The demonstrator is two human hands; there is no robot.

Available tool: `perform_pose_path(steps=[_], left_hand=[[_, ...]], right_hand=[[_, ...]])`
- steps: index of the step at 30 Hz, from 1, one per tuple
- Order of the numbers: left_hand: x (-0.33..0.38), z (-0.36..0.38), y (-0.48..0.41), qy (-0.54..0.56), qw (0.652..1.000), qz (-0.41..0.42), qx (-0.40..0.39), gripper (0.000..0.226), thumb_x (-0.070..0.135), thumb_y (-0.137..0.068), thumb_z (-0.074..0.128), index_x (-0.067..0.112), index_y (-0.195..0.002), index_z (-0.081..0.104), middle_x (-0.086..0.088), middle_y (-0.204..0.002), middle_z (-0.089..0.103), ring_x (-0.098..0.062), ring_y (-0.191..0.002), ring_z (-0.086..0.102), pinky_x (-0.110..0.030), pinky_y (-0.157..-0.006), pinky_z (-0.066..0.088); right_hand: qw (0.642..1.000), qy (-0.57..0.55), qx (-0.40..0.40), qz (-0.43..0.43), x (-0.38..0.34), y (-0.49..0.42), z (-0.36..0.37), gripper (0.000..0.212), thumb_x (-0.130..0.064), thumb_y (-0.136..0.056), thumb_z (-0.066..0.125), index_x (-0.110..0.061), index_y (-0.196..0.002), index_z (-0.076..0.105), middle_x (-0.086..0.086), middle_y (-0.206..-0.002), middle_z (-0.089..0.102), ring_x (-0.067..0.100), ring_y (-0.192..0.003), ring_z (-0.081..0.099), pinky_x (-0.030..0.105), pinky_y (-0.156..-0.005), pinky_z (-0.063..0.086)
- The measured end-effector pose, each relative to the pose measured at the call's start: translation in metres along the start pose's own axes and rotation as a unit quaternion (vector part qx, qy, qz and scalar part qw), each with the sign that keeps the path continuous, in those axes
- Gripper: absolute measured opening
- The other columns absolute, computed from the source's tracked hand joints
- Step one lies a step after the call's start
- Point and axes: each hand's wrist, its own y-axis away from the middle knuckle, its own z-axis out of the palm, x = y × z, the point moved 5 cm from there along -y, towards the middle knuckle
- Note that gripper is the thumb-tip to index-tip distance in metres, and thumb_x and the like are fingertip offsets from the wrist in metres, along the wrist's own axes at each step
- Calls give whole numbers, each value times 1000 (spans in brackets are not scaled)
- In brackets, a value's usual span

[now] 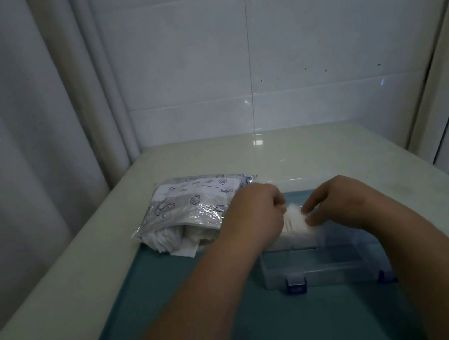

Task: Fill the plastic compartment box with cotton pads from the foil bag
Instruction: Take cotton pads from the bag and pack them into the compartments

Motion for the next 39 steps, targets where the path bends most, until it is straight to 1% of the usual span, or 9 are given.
perform_pose_path(steps=[7, 12, 15, 18, 22, 25, 28, 32, 39], left_hand=[[-28, -42, 18, 27, 992, -29, 116, 13, 26, -89, 60, 24, -90, 73, 9, -92, 68, -9, -83, 59, -29, -76, 49], [-68, -64, 41, 59, 968, -126, 209, 6, 24, -81, 64, 29, -85, 65, 10, -88, 63, -12, -81, 58, -27, -71, 42], [-93, -73, 55, 6, 953, -186, 239, 13, 28, -78, 66, 24, -88, 58, 2, -92, 58, -22, -86, 56, -32, -71, 43], [-109, -75, 64, -69, 943, -232, 229, 41, 47, -73, 72, 20, -96, 52, -6, -100, 52, -30, -94, 53, -37, -76, 45], [-123, -73, 68, 14, 944, -256, 205, 61, 66, -59, 77, 22, -90, 47, -2, -95, 51, -26, -90, 54, -38, -75, 48], [-128, -68, 71, 26, 951, -267, 153, 78, 65, -48, 83, 21, -99, 44, -5, -101, 50, -29, -94, 55, -40, -79, 49], [-129, -63, 73, -15, 951, -278, 137, 91, 66, -52, 83, 16, -113, 37, -14, -111, 49, -37, -101, 54, -42, -84, 49], [-133, -57, 73, -7, 945, -294, 146, 82, 64, -68, 74, 12, -116, 31, -20, -114, 51, -41, -105, 55, -40, -79, 44], [-138, -58, 67, -5, 932, -297, 209, 48, 37, -83, 61, 9, -110, 32, -22, -108, 56, -42, -98, 57, -41, -76, 46]], right_hand=[[996, -15, 63, -61, -16, 3, 2, 17, -35, -87, 67, -25, -98, 72, -4, -94, 66, 14, -86, 60, 30, -78, 48], [991, -13, 71, -114, -34, 11, 12, 23, -36, -90, 63, -28, -111, 68, -4, -102, 64, 12, -90, 58, 25, -79, 45], [988, -24, 76, -134, -39, 13, 16, 22, -29, -94, 58, -27, -114, 67, -3, -108, 66, 10, -91, 57, 22, -81, 44], [985, -15, 81, -154, -46, 16, 20, 25, -19, -97, 52, -27, -113, 68, -8, -110, 65, 6, -91, 55, 20, -81, 41], [976, -9, 66, -205, -61, 27, 25, 24, -12, -91, 51, -31, -95, 66, -8, -103, 61, 6, -88, 54, 24, -76, 42], [961, 4, 25, -277, -74, 35, 34, 24, -16, -89, 54, -34, -94, 70, -9, -121, 54, 8, -112, 47, 27, -94, 38], [951, 65, -25, -302, -80, 40, 48, 28, -29, -94, 52, -41, -112, 70, -11, -149, 36, 10, -137, 26, 33, -113, 21], [937, 188, -32, -292, -77, 36, 62, 34, -48, -97, 41, -48, -128, 57, -14, -154, 31, 13, -145, 16, 39, -117, 8], [939, 200, -57, -275, -73, 31, 66, 39, -46, -98, 40, -44, -136, 50, -23, -151, 35, 8, -144, 20, 48, -118, 8]])
